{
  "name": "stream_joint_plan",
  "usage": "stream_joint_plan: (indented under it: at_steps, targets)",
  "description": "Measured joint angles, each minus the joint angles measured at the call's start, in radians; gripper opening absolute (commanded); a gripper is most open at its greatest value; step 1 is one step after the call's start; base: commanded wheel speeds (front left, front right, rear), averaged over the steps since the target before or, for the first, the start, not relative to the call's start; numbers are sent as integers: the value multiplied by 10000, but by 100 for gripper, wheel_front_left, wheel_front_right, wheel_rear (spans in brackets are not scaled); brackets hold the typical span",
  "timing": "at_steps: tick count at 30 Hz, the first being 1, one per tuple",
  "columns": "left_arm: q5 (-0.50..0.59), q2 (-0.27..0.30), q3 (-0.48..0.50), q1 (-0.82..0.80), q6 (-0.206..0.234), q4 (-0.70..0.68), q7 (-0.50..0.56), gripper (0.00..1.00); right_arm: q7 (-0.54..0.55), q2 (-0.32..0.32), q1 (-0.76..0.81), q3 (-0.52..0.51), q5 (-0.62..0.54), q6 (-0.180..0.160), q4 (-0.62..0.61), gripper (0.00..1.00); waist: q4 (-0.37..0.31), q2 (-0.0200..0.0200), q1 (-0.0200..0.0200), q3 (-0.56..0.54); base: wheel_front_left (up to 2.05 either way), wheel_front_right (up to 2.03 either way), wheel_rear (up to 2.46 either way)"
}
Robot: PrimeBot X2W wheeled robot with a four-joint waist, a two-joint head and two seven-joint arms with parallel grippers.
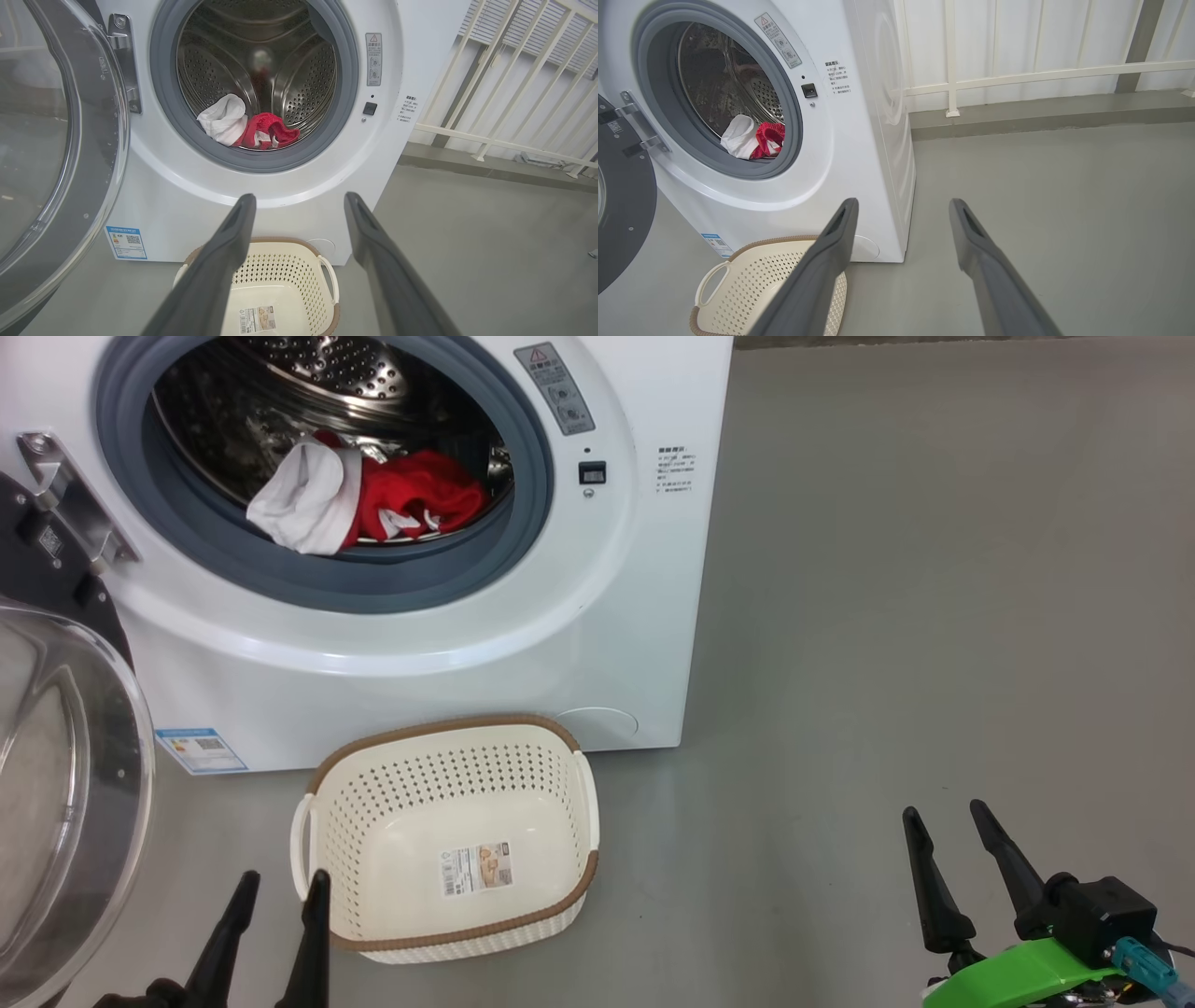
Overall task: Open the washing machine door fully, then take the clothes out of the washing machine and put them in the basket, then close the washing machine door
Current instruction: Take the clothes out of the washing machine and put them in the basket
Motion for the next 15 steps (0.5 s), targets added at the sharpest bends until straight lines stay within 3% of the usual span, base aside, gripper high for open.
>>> stream_joint_plan:
  at_steps: [6, 15]
  targets:
    - [-232, 94, -142, -2, 0, -104, 0, 100, 0, 4, -1, 4, -4, 0, -8, 100, 20, 0, 0, 101, 30, -30, 0]
    - [-301, 174, -165, -11, 0, -140, 0, 100, 0, 12, -4, 13, -15, 0, -8, 100, 23, 0, 0, 208, 95, -95, 0]
